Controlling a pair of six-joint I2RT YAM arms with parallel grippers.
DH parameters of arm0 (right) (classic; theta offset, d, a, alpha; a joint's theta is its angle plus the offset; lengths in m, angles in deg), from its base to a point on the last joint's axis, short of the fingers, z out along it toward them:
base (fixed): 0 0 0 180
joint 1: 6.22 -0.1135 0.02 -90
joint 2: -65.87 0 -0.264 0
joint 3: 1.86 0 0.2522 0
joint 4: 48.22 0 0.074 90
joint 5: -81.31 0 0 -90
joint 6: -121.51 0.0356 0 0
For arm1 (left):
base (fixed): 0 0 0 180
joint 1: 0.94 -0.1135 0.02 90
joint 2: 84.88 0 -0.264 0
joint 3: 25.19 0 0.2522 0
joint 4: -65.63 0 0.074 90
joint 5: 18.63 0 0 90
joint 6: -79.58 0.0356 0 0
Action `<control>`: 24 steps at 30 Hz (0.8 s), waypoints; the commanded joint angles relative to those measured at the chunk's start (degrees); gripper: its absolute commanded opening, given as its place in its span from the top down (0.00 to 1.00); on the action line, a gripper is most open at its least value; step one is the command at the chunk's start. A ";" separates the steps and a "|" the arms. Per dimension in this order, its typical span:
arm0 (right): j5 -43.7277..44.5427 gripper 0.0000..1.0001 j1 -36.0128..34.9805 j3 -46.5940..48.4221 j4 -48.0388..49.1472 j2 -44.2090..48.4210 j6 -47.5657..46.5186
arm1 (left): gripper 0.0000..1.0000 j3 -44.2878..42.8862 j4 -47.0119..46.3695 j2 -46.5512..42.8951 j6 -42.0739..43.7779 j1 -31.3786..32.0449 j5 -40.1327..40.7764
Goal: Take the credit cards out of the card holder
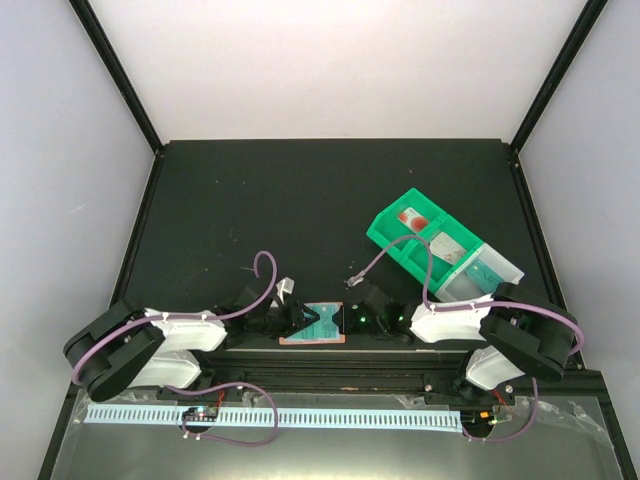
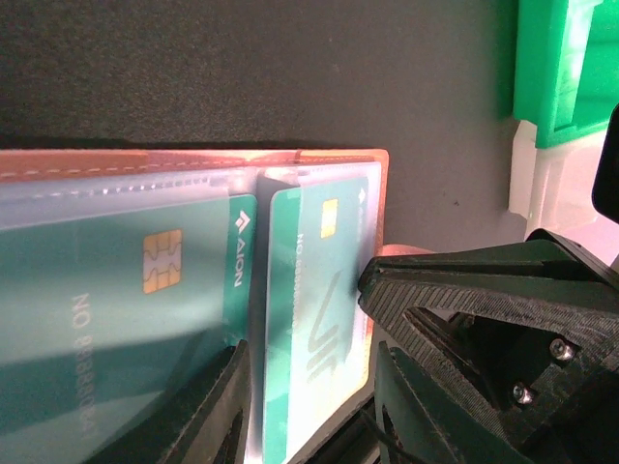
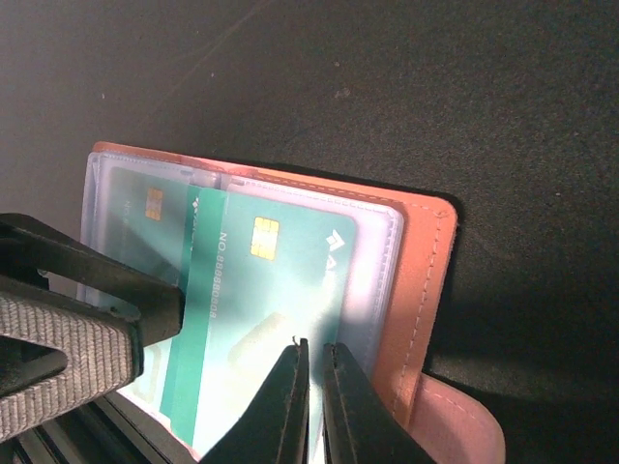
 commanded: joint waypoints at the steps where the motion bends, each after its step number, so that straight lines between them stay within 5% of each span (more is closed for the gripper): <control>1: 1.71 0.94 0.07 -2.09 -3.22 -1.59 0.54 | 0.62 -1.27 -1.05 3.71 -0.83 0.55 0.72; 10: 1.19 0.96 0.10 -2.35 -2.57 -2.28 0.90 | 0.64 -1.02 -3.13 5.19 -2.19 1.48 1.13; 20: 1.52 0.98 0.07 -2.18 -2.76 -2.66 1.43 | 0.97 -0.77 -2.01 3.01 -1.61 1.48 1.76; 24: 2.04 0.98 0.07 -2.39 -3.13 -2.47 1.80 | 0.98 -0.12 -1.84 2.36 -1.20 1.48 2.10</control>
